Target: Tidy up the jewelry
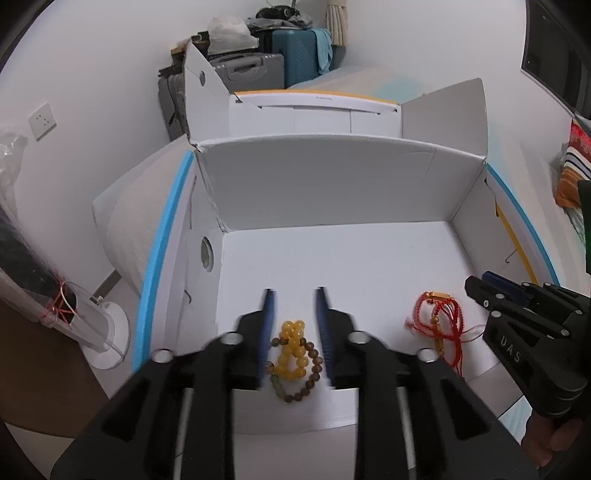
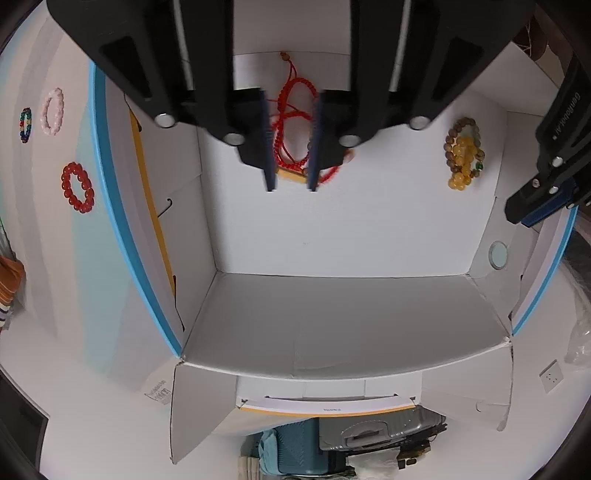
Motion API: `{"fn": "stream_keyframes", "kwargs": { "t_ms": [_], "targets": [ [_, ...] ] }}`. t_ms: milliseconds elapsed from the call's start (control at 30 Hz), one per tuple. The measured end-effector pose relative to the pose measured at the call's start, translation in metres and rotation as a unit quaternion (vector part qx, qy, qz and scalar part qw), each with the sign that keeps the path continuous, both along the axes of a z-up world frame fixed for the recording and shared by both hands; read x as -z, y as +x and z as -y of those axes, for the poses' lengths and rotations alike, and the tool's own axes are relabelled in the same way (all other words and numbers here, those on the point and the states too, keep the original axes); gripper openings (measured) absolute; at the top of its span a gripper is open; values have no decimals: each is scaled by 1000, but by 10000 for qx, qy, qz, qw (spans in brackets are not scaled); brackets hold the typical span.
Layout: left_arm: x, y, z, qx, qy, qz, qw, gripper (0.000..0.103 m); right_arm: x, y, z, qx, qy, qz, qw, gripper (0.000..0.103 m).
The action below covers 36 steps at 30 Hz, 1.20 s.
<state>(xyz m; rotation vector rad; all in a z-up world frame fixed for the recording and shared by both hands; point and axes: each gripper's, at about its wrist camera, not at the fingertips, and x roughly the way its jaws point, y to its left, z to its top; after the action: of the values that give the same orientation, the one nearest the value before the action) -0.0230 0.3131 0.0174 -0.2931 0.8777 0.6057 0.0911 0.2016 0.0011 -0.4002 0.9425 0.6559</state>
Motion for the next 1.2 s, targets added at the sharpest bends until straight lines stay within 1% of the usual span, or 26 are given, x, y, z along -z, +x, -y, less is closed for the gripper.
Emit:
{"fn": "stream_keyframes", "kwargs": {
  "t_ms": [33,67,100,133,167,200,233,267,300,333,367,400,533,600,967,1200],
  "targets": [
    [-1,-1,0,-30,36,5,10000,32,-2,-1,0,-1,47,15,10000,36],
    [-2,-2,0,-42,48,16,10000,37,-4,-1,1,-5,92,31,10000,38],
    [-3,-3,-1,-55,59,24,10000,45,-7,-2,2,2,141,39,9999,42],
    [-4,-4,-1,-89,92,27,9999,50,-10,-2,3,15,183,38,9998,47],
    [-5,-5,-1,-108,152,20,9998,61,-13,-1,5,27,246,44,9997,49],
    [-6,-5,0,-101,194,13,9998,69,-14,-2,6,32,273,52,9996,54],
    [-7,-6,1,-97,238,28,9997,72,-15,-2,7,38,298,69,9995,60],
    [-7,-7,1,-106,244,40,9996,76,-17,-2,9,56,334,115,9994,62],
    [-8,-7,1,-114,244,47,9996,79,-18,-2,10,73,355,168,9992,67],
    [-9,-7,0,-124,245,61,9996,81,-20,-2,12,107,357,210,9991,71],
    [-9,-8,0,-133,244,73,9996,84,-20,-2,13,129,377,230,9989,73],
    [-9,-8,-1,-147,235,89,9996,87,-21,-1,14,143,401,239,9988,77],
    [-11,-8,2,-132,295,139,9994,93,-23,0,19,214,472,258,9983,86],
    [-13,-9,4,-115,349,156,9992,97,-25,0,23,244,484,281,9981,88],
    [-24,-6,19,11,448,218,9988,97,-35,1,42,442,561,373,9968,89],
    [-34,1,37,180,480,285,9983,97,-48,-1,63,532,614,569,9951,89]
  ]
}}
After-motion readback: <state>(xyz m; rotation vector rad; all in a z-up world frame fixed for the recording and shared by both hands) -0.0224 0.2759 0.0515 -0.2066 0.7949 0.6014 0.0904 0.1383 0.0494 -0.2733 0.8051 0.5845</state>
